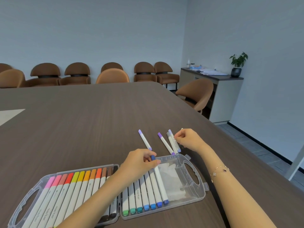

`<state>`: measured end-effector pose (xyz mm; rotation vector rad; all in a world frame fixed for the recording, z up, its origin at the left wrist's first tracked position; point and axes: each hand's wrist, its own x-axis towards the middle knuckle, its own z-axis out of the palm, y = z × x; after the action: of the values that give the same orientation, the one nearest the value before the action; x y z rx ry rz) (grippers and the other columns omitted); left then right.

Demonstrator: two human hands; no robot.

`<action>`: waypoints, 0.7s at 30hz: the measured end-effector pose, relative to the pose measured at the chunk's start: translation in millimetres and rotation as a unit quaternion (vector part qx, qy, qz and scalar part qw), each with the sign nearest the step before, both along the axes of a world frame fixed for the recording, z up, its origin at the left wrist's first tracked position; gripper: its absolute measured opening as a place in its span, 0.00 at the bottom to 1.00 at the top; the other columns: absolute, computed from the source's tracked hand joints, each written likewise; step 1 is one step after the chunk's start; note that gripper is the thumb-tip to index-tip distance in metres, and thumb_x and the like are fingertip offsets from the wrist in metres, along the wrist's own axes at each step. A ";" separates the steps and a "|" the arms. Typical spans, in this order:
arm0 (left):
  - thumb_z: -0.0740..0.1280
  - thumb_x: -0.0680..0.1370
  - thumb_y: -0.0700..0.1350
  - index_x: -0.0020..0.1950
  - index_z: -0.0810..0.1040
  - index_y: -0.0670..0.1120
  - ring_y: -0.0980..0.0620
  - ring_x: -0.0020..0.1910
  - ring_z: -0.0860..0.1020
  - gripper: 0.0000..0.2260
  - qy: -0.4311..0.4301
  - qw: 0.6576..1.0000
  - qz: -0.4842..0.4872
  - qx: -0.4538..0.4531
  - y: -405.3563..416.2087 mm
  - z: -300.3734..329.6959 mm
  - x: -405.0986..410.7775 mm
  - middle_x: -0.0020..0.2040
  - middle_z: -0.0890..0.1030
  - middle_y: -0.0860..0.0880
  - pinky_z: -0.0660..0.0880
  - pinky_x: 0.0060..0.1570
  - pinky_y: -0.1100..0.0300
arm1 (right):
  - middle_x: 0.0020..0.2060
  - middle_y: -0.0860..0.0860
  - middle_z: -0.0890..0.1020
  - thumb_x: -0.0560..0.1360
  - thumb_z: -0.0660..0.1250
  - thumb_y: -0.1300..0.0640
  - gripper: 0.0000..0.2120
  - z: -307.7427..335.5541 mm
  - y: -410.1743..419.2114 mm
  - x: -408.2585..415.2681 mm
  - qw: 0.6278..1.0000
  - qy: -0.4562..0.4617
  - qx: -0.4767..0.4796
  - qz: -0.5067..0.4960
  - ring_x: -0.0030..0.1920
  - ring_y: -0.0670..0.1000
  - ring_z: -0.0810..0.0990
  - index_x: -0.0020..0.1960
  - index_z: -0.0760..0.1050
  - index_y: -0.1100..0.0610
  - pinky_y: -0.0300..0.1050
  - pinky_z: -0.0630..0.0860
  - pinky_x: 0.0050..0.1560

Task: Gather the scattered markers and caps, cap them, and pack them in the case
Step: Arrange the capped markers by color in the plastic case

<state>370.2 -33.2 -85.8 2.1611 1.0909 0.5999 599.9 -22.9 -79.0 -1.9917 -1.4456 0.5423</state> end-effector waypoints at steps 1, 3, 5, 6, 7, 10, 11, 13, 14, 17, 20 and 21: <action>0.69 0.76 0.51 0.62 0.78 0.48 0.61 0.39 0.75 0.17 0.002 1.000 0.003 0.014 -1.8 -0.9 1.7 0.46 0.79 0.55 0.70 0.37 0.76 | 0.48 0.55 0.81 0.78 0.63 0.59 0.08 -0.4 0.5 -0.8 1.000 -0.004 0.002 -0.002 0.38 0.48 0.77 0.53 0.79 0.58 0.34 0.75 0.36; 0.69 0.76 0.50 0.61 0.79 0.49 0.60 0.38 0.73 0.15 0.019 0.998 0.009 0.057 -6.6 -3.3 4.7 0.48 0.76 0.54 0.70 0.38 0.75 | 0.46 0.53 0.80 0.78 0.63 0.59 0.08 -1.3 1.0 -1.5 1.000 -0.009 0.007 -0.004 0.37 0.47 0.76 0.54 0.79 0.58 0.32 0.73 0.35; 0.69 0.76 0.49 0.60 0.78 0.50 0.59 0.39 0.71 0.13 0.035 0.995 0.007 0.090 -8.7 -6.7 5.7 0.52 0.71 0.55 0.69 0.39 0.74 | 0.44 0.52 0.79 0.78 0.62 0.59 0.08 -2.3 0.6 -1.2 1.000 -0.009 0.009 -0.003 0.36 0.47 0.76 0.53 0.79 0.58 0.31 0.73 0.35; 0.69 0.76 0.50 0.60 0.78 0.51 0.59 0.40 0.71 0.13 0.038 0.995 0.002 0.090 -8.7 -7.6 5.1 0.53 0.69 0.55 0.68 0.39 0.74 | 0.44 0.52 0.79 0.78 0.62 0.59 0.08 -2.6 0.2 -0.8 1.000 -0.009 0.009 -0.002 0.37 0.47 0.76 0.53 0.79 0.59 0.32 0.73 0.35; 0.68 0.76 0.50 0.60 0.77 0.52 0.59 0.41 0.71 0.13 0.042 0.995 -0.005 0.085 -8.5 -7.0 4.1 0.53 0.69 0.55 0.68 0.39 0.74 | 0.44 0.52 0.79 0.78 0.62 0.59 0.08 -2.8 -0.2 0.1 1.000 -0.009 0.009 -0.002 0.37 0.47 0.76 0.54 0.79 0.59 0.32 0.74 0.36; 0.68 0.75 0.53 0.61 0.77 0.53 0.59 0.43 0.71 0.15 0.067 0.994 -0.050 0.068 -7.4 3.5 -2.2 0.53 0.72 0.54 0.69 0.41 0.72 | 0.46 0.55 0.81 0.78 0.62 0.59 0.08 -2.4 -0.1 1.9 1.000 -0.009 0.011 -0.002 0.38 0.47 0.76 0.53 0.79 0.59 0.34 0.75 0.38; 0.68 0.75 0.55 0.62 0.76 0.54 0.59 0.46 0.71 0.16 0.079 0.992 -0.076 0.060 -7.2 8.2 -4.7 0.53 0.71 0.55 0.71 0.44 0.70 | 0.47 0.56 0.81 0.78 0.62 0.60 0.08 -2.2 -0.1 2.1 1.000 -0.009 0.010 -0.001 0.37 0.47 0.76 0.53 0.79 0.59 0.34 0.75 0.38; 0.69 0.73 0.58 0.65 0.73 0.55 0.58 0.53 0.69 0.22 0.118 0.985 -0.125 0.034 -6.7 15.3 -9.6 0.55 0.70 0.56 0.72 0.53 0.64 | 0.47 0.57 0.81 0.78 0.63 0.60 0.08 -2.3 -0.8 2.3 1.000 -0.013 0.008 0.001 0.38 0.47 0.76 0.53 0.79 0.59 0.35 0.75 0.39; 0.69 0.72 0.59 0.67 0.71 0.56 0.57 0.57 0.68 0.25 0.137 0.981 -0.138 0.025 -6.3 17.0 -11.9 0.58 0.69 0.55 0.72 0.57 0.62 | 0.47 0.57 0.81 0.78 0.63 0.60 0.08 -2.5 -1.1 2.5 1.000 -0.014 0.007 0.001 0.38 0.47 0.76 0.53 0.79 0.59 0.35 0.76 0.39; 0.70 0.70 0.62 0.72 0.66 0.55 0.57 0.63 0.64 0.33 0.169 0.976 -0.137 0.024 -4.9 16.1 -15.2 0.64 0.65 0.56 0.69 0.62 0.61 | 0.47 0.57 0.81 0.78 0.63 0.60 0.08 -2.2 -2.1 2.1 1.000 -0.013 0.004 0.002 0.39 0.47 0.77 0.53 0.79 0.60 0.36 0.76 0.41; 0.71 0.70 0.61 0.73 0.64 0.54 0.56 0.64 0.62 0.34 0.185 0.973 -0.136 0.025 -7.0 17.2 -13.2 0.66 0.64 0.56 0.68 0.61 0.61 | 0.47 0.57 0.82 0.78 0.63 0.60 0.08 -2.7 -1.7 2.3 1.000 -0.013 0.002 0.000 0.39 0.48 0.77 0.52 0.80 0.59 0.37 0.77 0.42; 0.71 0.70 0.61 0.73 0.64 0.54 0.56 0.64 0.62 0.34 0.189 0.972 -0.136 0.026 -7.9 18.5 -12.4 0.66 0.64 0.55 0.67 0.61 0.61 | 0.46 0.56 0.81 0.78 0.63 0.60 0.08 -2.3 -1.8 1.8 1.000 -0.014 0.000 -0.001 0.38 0.47 0.77 0.52 0.80 0.59 0.36 0.76 0.41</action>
<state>357.9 -41.1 -67.4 2.4797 0.9462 0.0919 601.7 -24.7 -81.3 -2.0071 -1.4610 0.5165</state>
